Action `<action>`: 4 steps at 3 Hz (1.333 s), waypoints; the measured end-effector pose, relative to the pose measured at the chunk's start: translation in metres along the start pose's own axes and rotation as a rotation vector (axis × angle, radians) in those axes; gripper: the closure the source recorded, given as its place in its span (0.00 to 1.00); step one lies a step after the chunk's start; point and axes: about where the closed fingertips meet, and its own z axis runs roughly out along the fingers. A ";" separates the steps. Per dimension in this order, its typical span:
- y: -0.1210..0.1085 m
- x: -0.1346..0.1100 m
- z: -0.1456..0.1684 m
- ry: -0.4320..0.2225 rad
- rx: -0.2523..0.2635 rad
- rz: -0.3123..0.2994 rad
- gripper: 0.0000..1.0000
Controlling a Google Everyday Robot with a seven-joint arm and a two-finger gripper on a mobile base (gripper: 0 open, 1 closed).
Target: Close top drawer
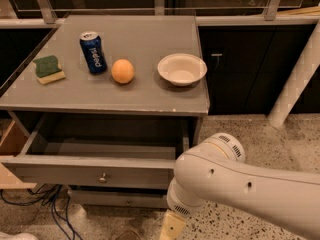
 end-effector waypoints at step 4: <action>-0.004 -0.005 0.001 0.011 0.018 0.007 0.86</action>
Offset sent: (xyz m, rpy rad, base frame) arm 0.0000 0.0000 0.0000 0.0000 0.0000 0.0000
